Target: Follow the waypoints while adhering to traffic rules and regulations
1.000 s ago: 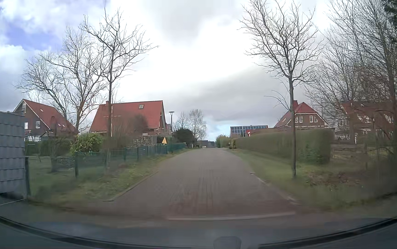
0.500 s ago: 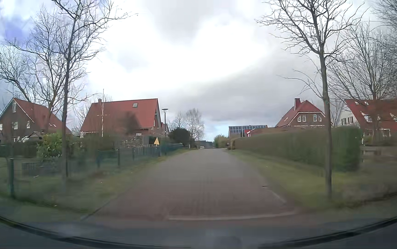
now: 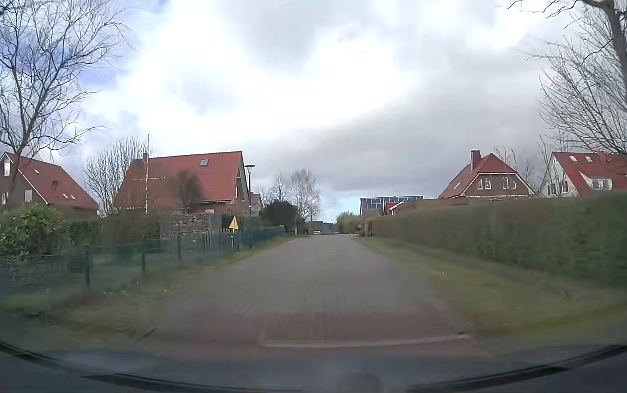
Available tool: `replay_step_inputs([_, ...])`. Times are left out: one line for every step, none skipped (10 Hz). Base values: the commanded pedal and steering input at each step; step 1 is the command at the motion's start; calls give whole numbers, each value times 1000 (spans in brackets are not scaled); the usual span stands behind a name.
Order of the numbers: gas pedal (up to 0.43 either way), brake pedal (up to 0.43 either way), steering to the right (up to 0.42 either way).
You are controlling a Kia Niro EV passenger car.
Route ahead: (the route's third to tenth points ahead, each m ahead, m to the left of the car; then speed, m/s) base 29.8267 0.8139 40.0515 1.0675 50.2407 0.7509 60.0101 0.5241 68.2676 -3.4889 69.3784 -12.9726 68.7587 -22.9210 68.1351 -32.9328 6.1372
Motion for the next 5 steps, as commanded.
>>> replay_step_inputs([177,0,4])
replay_step_inputs([177,0,4])
replay_step_inputs([177,0,5])
replay_step_inputs([177,0,4])
replay_step_inputs([177,0,4])
